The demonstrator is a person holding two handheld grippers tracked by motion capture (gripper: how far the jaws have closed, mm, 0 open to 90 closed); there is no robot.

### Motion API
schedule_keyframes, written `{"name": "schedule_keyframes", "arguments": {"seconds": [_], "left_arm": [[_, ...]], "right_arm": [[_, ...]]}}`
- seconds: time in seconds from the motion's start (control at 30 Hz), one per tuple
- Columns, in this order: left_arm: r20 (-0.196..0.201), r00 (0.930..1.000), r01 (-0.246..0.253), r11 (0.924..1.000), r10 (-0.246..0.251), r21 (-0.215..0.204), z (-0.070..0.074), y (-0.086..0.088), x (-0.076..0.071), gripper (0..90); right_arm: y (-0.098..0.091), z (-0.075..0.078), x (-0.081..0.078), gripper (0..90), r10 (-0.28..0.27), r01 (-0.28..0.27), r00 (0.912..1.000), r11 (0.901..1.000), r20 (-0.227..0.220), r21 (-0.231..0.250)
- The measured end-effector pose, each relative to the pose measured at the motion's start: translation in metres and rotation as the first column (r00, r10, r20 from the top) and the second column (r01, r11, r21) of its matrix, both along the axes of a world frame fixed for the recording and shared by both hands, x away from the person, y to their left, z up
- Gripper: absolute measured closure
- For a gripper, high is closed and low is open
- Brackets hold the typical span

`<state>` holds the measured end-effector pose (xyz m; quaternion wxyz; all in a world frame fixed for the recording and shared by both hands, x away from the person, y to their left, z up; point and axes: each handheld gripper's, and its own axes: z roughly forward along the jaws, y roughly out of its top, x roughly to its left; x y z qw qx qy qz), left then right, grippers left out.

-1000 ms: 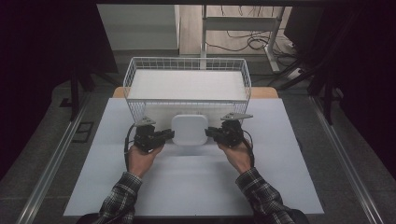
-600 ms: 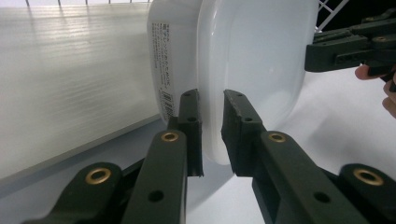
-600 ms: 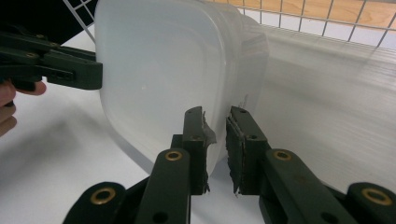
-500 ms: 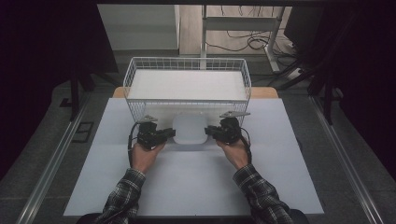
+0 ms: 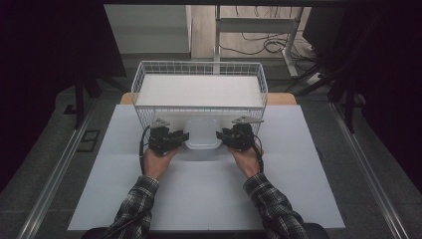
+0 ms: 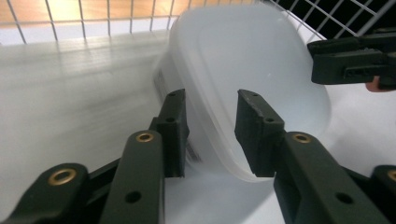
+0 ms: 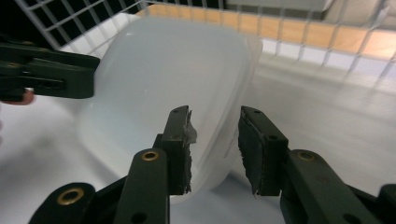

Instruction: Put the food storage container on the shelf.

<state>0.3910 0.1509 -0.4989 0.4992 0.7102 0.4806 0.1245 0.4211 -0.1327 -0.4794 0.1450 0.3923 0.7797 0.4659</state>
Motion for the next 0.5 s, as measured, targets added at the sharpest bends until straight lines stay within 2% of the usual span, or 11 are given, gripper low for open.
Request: {"name": "schedule_keyframes", "arguments": {"seconds": [0.17,0.27,0.4,0.43,0.47,0.5], "left_arm": [[0.029,0.9993,-0.026,0.9992,0.025,0.031,0.002,-0.002,0.004,58.5],[0.044,0.9985,-0.035,0.9991,0.034,0.026,0.004,-0.002,0.005,52.9],[0.064,0.9978,-0.020,0.9992,0.017,0.035,0.010,-0.001,-0.001,48.4],[0.071,0.9973,-0.018,0.9994,0.016,0.031,0.011,-0.001,-0.006,42.9],[0.071,0.9973,-0.018,0.9994,0.016,0.031,0.011,-0.001,-0.006,40.8],[0.077,0.9970,-0.011,0.9991,0.008,0.042,0.011,-0.001,-0.010,37.0]], "right_arm": [[0.003,0.001,0.001,63.4,-0.024,0.025,0.9992,0.9996,0.031,-0.010],[0.001,0.003,-0.001,67.7,-0.024,0.025,0.9988,0.9996,0.043,-0.011],[-0.002,0.009,-0.004,74.7,0.013,-0.011,0.9988,0.9995,0.047,-0.028],[-0.004,0.012,-0.009,79.8,0.042,-0.040,0.9981,0.9988,0.045,-0.026],[-0.004,0.012,-0.009,79.8,0.042,-0.040,0.9981,0.9988,0.045,-0.026],[-0.005,0.014,-0.014,84.3,0.064,-0.062,0.9967,0.9976,0.049,-0.031]]}}
